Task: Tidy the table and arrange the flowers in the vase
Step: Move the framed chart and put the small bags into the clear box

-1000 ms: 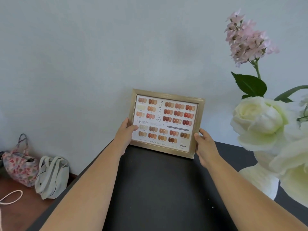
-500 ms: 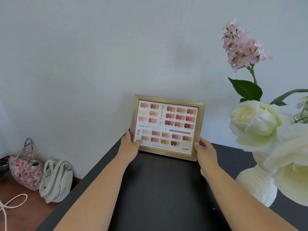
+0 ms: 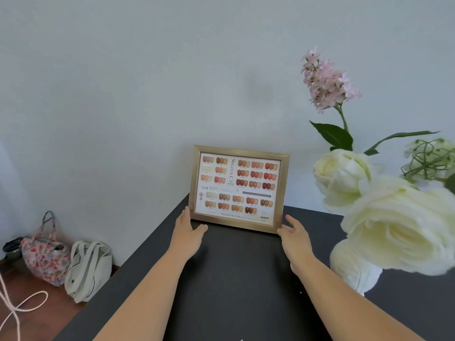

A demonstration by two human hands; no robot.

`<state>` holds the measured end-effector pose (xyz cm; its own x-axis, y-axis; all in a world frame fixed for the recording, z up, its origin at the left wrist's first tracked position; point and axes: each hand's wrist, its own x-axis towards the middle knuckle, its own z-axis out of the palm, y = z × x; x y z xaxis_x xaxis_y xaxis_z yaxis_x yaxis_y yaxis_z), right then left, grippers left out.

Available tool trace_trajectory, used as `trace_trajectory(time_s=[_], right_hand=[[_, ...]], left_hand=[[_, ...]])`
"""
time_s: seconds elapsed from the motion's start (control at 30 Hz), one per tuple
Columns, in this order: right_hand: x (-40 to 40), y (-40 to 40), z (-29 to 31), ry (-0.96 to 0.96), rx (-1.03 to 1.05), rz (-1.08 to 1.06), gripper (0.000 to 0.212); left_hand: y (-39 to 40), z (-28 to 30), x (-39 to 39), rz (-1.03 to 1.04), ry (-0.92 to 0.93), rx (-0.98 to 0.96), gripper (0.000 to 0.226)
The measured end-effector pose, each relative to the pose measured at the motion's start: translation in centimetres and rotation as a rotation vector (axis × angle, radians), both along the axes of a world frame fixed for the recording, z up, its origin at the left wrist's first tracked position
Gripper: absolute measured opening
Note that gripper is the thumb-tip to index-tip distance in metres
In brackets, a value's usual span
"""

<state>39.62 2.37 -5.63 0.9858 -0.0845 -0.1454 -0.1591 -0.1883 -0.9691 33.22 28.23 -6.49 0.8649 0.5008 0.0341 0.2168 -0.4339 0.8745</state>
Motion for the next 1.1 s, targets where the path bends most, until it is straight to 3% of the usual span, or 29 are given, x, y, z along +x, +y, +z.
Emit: trace_trajectory(time_s=[0.4,0.67,0.87,1.1], right_hand=[[-8.3,-6.3,1.6,0.035,-0.188,0.373,0.044],[-11.7,-13.1,3.5,-0.114,-0.249,0.199,0.027],[-12.9,-18.0,5.1,-0.189,-0.322,0.016,0.029],[-13.0,-21.4,3.9,-0.151,-0.347,-0.031,0.022]], left_hand=[[-3.8,3.2,-5.9,-0.112,0.066,0.004,0.068],[-10.2,5.7,-7.1,-0.306,0.074,0.015,0.065],[-16.7,5.9,-7.0,-0.470,0.118,0.096,0.066],[-22.5,4.5,-7.2,-0.591,0.124,0.076,0.064]])
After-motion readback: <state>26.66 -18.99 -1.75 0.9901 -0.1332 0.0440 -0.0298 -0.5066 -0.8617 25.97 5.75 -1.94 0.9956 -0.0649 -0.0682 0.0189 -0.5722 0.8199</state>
